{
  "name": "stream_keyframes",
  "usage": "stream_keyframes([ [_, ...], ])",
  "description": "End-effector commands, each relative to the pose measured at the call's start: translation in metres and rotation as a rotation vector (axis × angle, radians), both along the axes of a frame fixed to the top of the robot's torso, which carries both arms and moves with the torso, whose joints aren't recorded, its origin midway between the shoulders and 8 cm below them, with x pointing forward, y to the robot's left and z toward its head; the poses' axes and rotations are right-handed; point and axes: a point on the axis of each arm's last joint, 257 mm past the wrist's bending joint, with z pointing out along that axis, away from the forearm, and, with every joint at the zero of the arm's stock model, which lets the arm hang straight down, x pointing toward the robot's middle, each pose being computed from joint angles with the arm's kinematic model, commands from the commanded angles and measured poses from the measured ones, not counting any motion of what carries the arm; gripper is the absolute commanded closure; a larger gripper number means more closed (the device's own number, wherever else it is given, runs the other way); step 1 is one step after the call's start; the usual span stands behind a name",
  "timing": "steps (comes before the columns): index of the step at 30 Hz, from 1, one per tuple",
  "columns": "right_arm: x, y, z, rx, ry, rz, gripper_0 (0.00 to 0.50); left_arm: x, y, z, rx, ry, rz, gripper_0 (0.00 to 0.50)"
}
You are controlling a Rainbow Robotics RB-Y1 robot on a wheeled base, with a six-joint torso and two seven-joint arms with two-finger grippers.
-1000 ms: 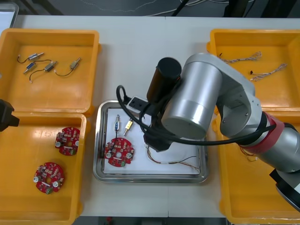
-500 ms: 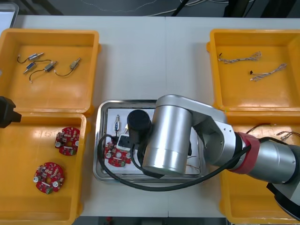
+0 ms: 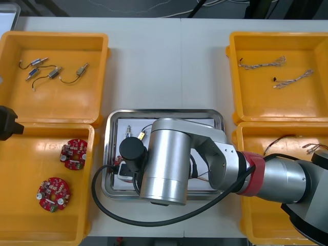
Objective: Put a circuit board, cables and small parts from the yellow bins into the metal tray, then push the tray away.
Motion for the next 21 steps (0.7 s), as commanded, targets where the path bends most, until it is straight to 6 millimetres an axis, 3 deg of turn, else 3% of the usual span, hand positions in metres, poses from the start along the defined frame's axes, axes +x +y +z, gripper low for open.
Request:
stream_keyframes([
  [1,-0.007,0.018,0.008,-0.013,-0.039,0.106,0.0,-0.01,0.012,0.008,0.062,0.008,-0.017,0.0],
  [21,-0.026,0.018,-0.003,-0.043,-0.025,0.153,0.0,-0.011,0.01,0.007,0.054,0.01,-0.026,0.0],
])
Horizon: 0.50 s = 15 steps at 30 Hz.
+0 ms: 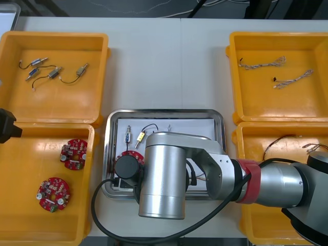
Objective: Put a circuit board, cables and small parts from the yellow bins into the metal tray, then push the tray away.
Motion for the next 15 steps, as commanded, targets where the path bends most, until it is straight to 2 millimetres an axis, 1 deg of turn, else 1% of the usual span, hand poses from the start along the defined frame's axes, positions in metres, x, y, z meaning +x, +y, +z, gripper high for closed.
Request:
stream_keyframes([
  [1,-0.016,0.022,0.009,0.018,-0.003,0.091,0.0,-0.004,0.007,0.01,0.041,-0.017,-0.031,0.0],
  [15,-0.028,0.019,-0.002,0.028,0.026,0.078,0.0,-0.004,0.003,0.01,0.031,-0.018,-0.037,0.0],
])
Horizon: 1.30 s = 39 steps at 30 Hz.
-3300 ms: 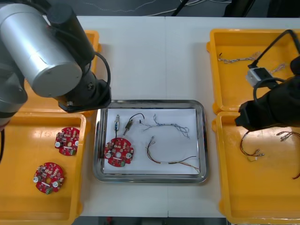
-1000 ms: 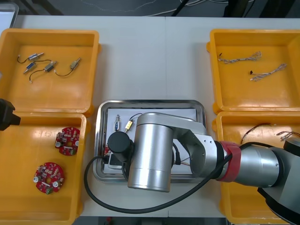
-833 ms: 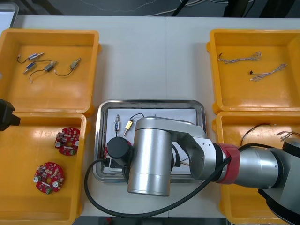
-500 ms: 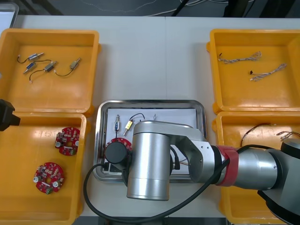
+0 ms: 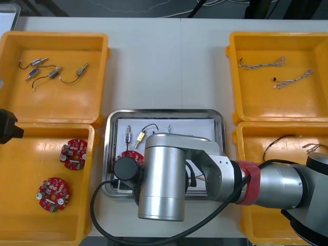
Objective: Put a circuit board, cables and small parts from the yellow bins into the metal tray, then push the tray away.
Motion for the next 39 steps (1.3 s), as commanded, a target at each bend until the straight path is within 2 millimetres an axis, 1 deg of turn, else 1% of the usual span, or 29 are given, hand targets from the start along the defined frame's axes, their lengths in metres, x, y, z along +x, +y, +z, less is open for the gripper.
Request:
stream_keyframes([
  [1,-0.024,0.017,-0.001,0.023,0.02,0.074,0.0,-0.003,0.008,0.011,0.044,-0.024,-0.025,0.0],
  [7,-0.03,0.014,-0.008,0.016,0.031,0.076,0.0,-0.002,0.009,0.012,0.048,-0.028,-0.021,0.0],
  [16,-0.028,0.01,-0.016,0.007,0.003,0.074,0.0,-0.002,0.009,0.011,0.048,-0.026,-0.021,0.0],
  [39,-0.027,0.008,-0.023,0.015,-0.014,0.07,0.0,-0.002,0.009,0.011,0.048,-0.026,-0.021,0.0],
])
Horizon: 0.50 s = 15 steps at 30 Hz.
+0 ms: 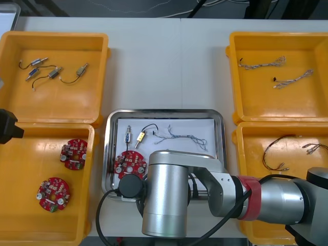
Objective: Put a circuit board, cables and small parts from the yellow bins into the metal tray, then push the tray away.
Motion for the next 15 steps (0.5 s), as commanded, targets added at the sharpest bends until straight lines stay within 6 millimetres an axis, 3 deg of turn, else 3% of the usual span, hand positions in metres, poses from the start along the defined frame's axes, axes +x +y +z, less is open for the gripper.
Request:
stream_keyframes([
  [1,-0.0172,0.0141,0.0001,0.018,0.007,0.083,0.0,-0.0021,0.0092,0.0111,0.048,-0.026,-0.02,0.0],
  [2,-0.0172,0.0145,0.0001,0.019,0.007,0.085,0.006,-0.0021,0.0092,0.0111,0.048,-0.026,-0.02,0.0],
  [4,-0.0168,0.0142,-0.0001,0.018,0.007,0.086,0.066,-0.0021,0.0092,0.0111,0.048,-0.026,-0.02,0.0],
  [10,-0.0164,0.0146,-0.0002,0.019,0.006,0.093,0.141,-0.0021,0.0092,0.0111,0.048,-0.026,-0.02,0.0],
  [13,-0.016,0.0134,-0.0004,0.016,0.006,0.092,0.274,-0.0021,0.0092,0.0111,0.048,-0.026,-0.02,0.0],
  [15,-0.0153,0.0127,-0.0004,0.015,0.004,0.092,0.425,-0.0021,0.0092,0.0111,0.048,-0.026,-0.02,0.0],
])
